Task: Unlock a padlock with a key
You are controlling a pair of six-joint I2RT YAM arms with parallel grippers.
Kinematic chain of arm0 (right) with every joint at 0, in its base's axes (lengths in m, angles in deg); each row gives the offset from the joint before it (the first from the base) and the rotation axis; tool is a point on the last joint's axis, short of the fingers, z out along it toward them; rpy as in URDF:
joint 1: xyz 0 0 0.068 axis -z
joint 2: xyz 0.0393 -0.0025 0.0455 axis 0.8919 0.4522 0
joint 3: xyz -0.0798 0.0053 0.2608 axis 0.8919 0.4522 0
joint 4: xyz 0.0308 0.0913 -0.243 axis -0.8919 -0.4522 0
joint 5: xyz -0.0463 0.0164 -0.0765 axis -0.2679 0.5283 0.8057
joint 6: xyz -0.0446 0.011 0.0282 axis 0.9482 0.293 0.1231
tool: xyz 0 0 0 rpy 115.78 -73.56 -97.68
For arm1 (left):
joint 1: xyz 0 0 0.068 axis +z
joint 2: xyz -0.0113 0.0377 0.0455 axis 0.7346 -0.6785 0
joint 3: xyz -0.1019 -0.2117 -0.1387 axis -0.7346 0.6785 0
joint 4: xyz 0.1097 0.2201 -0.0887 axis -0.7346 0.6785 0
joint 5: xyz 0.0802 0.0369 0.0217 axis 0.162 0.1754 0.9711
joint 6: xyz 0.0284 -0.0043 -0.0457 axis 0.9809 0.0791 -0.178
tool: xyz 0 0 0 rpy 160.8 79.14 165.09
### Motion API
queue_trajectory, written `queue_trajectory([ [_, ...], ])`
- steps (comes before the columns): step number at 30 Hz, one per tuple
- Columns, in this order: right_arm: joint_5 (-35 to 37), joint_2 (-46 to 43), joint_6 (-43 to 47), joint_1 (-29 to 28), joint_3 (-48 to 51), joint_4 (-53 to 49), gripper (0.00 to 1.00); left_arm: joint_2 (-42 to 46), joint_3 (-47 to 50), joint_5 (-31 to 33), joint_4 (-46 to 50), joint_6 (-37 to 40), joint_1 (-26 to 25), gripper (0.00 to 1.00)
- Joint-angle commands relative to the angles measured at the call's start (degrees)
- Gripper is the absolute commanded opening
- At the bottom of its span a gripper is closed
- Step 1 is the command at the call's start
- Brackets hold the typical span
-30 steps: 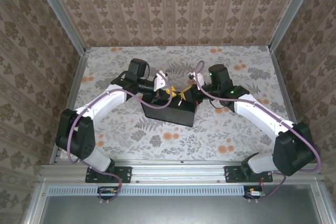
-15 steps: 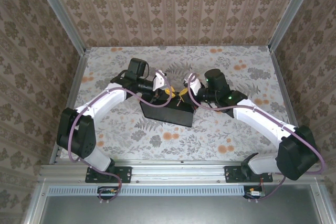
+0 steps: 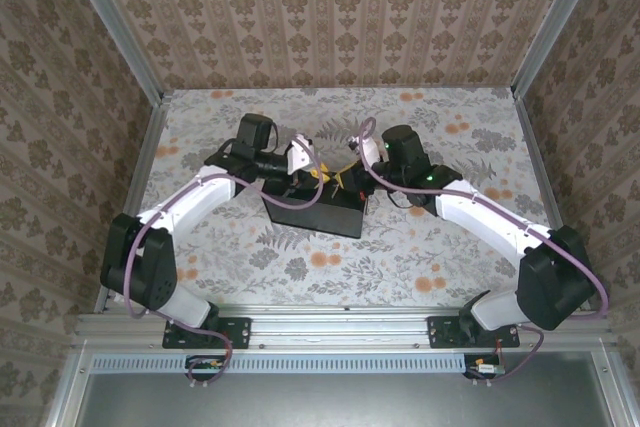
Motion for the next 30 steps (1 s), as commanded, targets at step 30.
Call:
queue_trajectory([
  [30, -6.17, -3.06, -80.45, -8.50, 15.58, 33.64, 0.00, 10.80, 2.76, -15.14, -13.23, 1.75, -7.24, 0.00],
])
